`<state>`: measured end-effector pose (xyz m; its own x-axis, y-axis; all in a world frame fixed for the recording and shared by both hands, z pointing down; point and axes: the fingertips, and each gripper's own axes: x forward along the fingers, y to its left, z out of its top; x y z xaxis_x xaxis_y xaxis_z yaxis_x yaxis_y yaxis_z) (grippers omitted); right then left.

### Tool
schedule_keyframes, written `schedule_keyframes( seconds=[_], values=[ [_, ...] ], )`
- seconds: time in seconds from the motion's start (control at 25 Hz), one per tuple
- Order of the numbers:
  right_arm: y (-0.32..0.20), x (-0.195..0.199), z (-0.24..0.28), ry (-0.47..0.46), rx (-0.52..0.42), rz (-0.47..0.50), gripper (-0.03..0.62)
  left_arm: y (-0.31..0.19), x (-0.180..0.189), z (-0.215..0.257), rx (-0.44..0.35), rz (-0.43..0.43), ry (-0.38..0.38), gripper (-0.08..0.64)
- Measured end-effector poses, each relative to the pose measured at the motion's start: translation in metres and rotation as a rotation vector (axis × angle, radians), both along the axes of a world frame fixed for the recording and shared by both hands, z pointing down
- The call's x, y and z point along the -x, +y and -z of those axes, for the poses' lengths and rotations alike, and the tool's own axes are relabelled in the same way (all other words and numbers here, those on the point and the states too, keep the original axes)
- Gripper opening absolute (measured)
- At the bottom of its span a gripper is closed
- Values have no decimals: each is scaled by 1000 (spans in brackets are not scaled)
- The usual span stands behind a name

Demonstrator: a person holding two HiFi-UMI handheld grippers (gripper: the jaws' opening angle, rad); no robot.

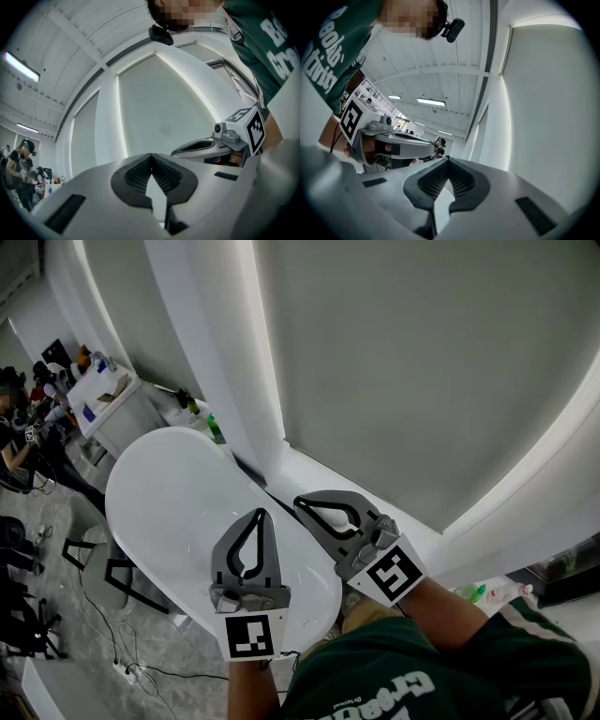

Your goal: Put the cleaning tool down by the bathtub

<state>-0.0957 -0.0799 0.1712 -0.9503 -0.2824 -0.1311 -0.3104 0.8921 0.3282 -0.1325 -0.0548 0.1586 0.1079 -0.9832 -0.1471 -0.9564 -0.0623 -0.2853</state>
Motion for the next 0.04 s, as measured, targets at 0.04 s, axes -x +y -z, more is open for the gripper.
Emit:
schedule_keyframes(
  seconds=[0.04],
  values=[
    [1,0,-1,3,-4,1,15,1,0,-1,1,-1,2,6]
  ],
)
